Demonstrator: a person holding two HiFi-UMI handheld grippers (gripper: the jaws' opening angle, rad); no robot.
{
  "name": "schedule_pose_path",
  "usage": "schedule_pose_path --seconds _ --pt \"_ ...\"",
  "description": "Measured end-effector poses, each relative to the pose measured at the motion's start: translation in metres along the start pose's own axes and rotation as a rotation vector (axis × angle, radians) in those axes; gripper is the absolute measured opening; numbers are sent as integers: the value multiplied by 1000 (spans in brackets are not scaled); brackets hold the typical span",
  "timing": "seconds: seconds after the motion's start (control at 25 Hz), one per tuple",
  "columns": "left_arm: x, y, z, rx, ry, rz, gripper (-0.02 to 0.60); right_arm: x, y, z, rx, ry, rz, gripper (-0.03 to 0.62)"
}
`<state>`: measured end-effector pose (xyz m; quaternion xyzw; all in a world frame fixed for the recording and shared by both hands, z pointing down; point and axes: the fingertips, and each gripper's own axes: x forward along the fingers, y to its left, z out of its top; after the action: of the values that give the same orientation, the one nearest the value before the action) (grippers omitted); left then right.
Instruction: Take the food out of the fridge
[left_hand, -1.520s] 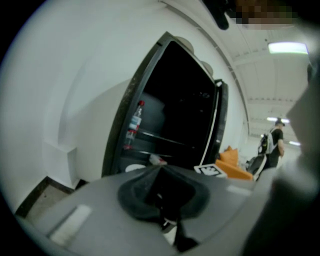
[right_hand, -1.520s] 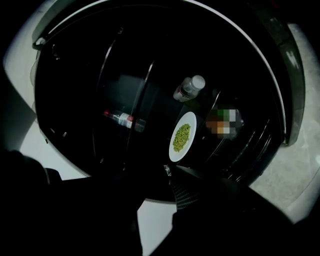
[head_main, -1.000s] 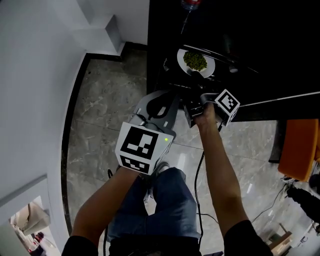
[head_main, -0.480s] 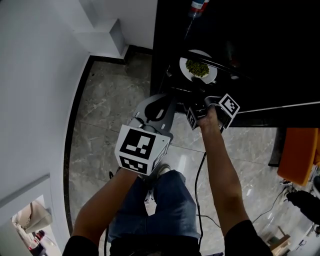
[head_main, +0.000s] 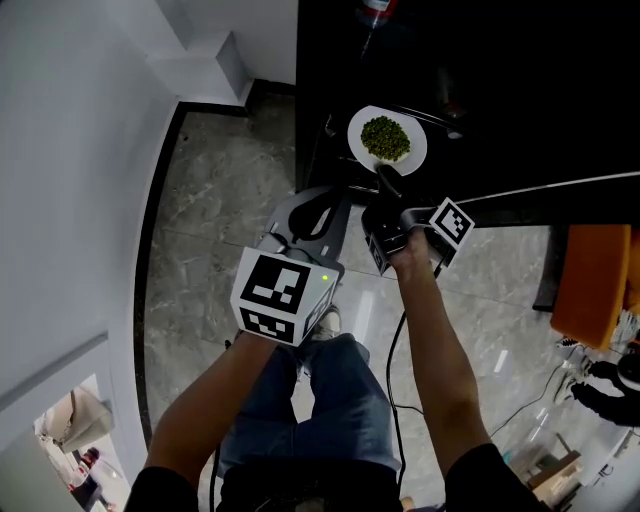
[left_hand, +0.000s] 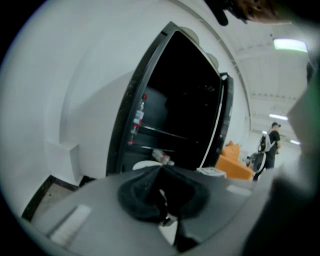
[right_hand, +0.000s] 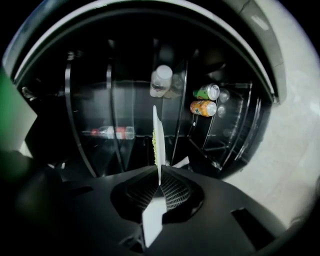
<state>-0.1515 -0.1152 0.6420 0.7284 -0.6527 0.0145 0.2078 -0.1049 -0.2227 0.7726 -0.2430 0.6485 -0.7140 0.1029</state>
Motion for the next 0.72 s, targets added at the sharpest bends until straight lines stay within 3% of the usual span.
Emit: schedule_pose_path --seconds 0.4,0.72 --pt "-48 -55 38 -27 27 -17 3 -95 67 -41 -17 8 8 11" --pt "-87 -101 87 -40 55 -4 3 -164 163 -71 -8 -5 40 11"
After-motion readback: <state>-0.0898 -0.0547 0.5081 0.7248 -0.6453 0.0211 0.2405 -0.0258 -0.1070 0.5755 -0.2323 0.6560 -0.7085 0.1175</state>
